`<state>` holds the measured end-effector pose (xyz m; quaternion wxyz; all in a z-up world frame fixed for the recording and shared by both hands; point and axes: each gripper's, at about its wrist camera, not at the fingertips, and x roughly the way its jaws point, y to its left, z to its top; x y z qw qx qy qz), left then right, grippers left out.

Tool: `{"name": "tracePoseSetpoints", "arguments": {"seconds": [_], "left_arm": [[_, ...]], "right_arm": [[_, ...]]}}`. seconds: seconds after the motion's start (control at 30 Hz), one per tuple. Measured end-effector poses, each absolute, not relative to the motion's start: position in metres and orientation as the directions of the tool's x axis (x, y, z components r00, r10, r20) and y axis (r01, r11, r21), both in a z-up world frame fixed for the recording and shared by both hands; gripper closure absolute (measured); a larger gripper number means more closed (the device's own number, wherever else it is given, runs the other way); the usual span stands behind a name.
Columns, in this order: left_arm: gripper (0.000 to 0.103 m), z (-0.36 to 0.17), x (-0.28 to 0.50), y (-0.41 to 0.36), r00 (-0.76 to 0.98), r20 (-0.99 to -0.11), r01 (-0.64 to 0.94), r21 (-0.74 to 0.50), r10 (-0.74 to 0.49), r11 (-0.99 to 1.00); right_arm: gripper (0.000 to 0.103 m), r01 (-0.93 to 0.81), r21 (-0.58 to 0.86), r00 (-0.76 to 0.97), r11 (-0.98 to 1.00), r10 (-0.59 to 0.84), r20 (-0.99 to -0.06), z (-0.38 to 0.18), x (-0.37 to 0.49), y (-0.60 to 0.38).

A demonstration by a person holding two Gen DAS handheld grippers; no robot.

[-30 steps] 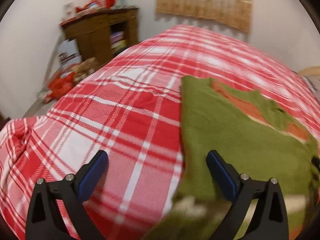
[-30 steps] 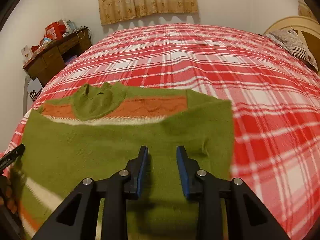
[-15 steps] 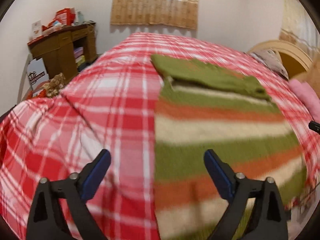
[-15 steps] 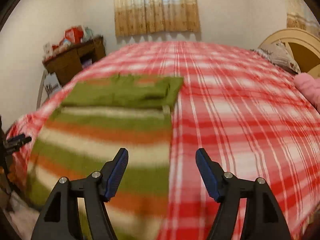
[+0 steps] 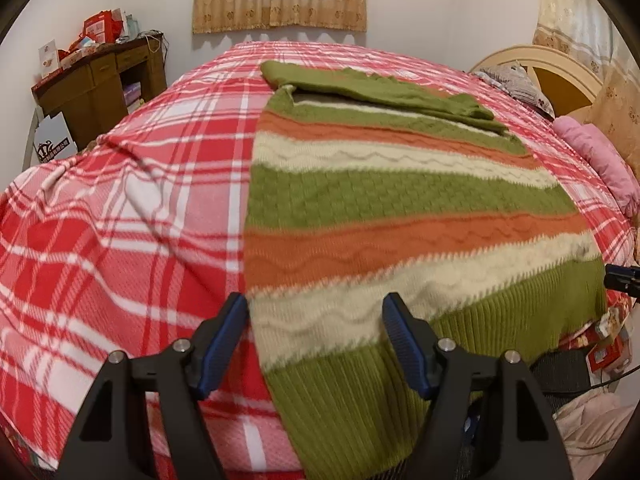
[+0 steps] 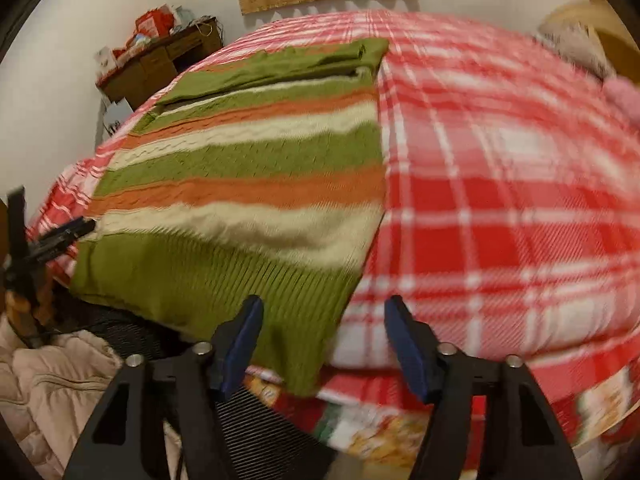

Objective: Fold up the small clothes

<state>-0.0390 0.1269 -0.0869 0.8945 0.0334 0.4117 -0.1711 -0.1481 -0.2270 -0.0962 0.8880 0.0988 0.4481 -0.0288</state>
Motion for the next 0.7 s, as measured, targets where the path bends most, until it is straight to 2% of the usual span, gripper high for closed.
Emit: {"name": "tracePoseSetpoints", "arguments": {"seconds": [0.17, 0.37, 0.43, 0.47, 0.5, 0.53, 0.7], "left_arm": [[0.044, -0.087, -0.045, 0.129, 0.611, -0.741, 0.339, -0.072, -0.278, 0.938], [0.047, -0.092, -0.044, 0.133, 0.594, -0.75, 0.327, -0.106, -0.291, 0.939], [0.047, -0.092, -0.046, 0.132, 0.599, -0.747, 0.331, -0.096, -0.288, 0.939], [0.047, -0.092, -0.046, 0.132, 0.599, -0.747, 0.333, -0.096, -0.289, 0.938], [0.047, -0.091, -0.046, 0.132, 0.598, -0.747, 0.334, -0.097, -0.29, 0.938], [0.048, -0.09, -0.046, 0.133, 0.596, -0.747, 0.335, -0.1, -0.293, 0.937], [0.051, -0.075, -0.045, 0.137, 0.604, -0.727, 0.347, -0.127, -0.326, 0.929]], "right_arm": [[0.05, 0.09, 0.187, 0.557, 0.978, 0.106, -0.823, -0.104, -0.146, -0.215], [0.05, 0.131, 0.264, 0.556, 0.956, 0.149, -0.818, -0.116, -0.141, -0.221], [0.056, 0.129, 0.245, 0.552, 0.961, 0.136, -0.822, -0.115, -0.141, -0.219], [0.068, 0.135, 0.227, 0.546, 0.965, 0.119, -0.829, -0.115, -0.142, -0.221], [0.084, 0.134, 0.228, 0.537, 0.964, 0.123, -0.834, -0.116, -0.142, -0.223], [0.092, 0.125, 0.256, 0.53, 0.959, 0.154, -0.834, -0.116, -0.143, -0.226], [0.093, 0.082, 0.372, 0.56, 0.924, 0.266, -0.784, -0.103, -0.144, -0.23]]}}
